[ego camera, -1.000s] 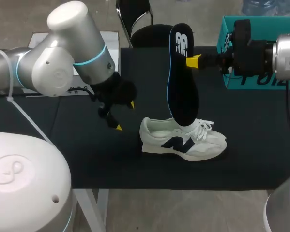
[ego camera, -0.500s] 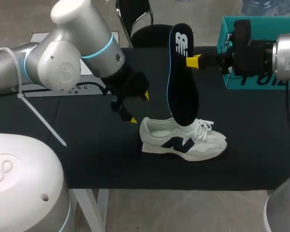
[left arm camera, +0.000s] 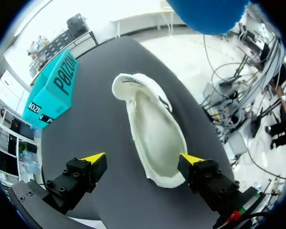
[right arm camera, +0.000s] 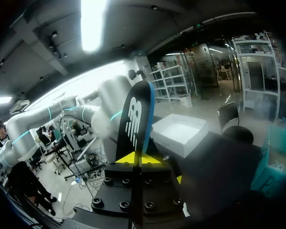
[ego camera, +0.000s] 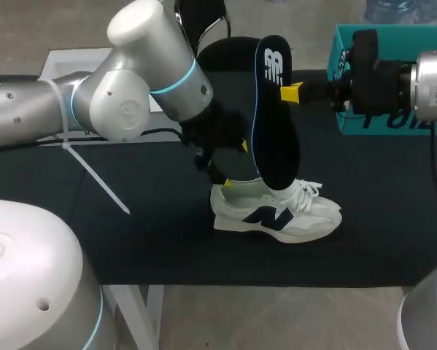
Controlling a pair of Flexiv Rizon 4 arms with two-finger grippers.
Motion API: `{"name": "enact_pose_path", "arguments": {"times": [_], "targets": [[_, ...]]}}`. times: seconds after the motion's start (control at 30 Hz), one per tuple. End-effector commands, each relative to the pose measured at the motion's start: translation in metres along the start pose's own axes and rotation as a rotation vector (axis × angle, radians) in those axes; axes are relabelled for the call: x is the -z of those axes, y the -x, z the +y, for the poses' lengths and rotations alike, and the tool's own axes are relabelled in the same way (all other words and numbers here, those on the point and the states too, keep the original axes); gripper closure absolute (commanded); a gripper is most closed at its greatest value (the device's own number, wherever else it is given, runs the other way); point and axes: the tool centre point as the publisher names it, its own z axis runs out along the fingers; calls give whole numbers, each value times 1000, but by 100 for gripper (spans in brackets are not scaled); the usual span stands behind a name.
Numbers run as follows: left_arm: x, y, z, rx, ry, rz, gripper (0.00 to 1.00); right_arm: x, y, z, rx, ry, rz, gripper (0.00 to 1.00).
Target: Take the shoe out of the shoebox, open the shoe tongue, remove and reinsert the insole, then place the shoe into the shoebox
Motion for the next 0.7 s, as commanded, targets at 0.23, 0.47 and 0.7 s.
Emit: {"name": "enact_pose_path", "arguments": {"times": [0.23, 0.47, 0.7], "targets": [[-63, 18, -13, 31, 14, 38, 0, -2, -1, -1, 0, 0, -5, 100], [-79, 20, -11, 51, 27, 64, 2, -2, -1, -1, 0, 0, -5, 100], [-89, 19, -7, 73, 9, 60, 100, -2, -1, -1, 0, 0, -5, 100]]}}
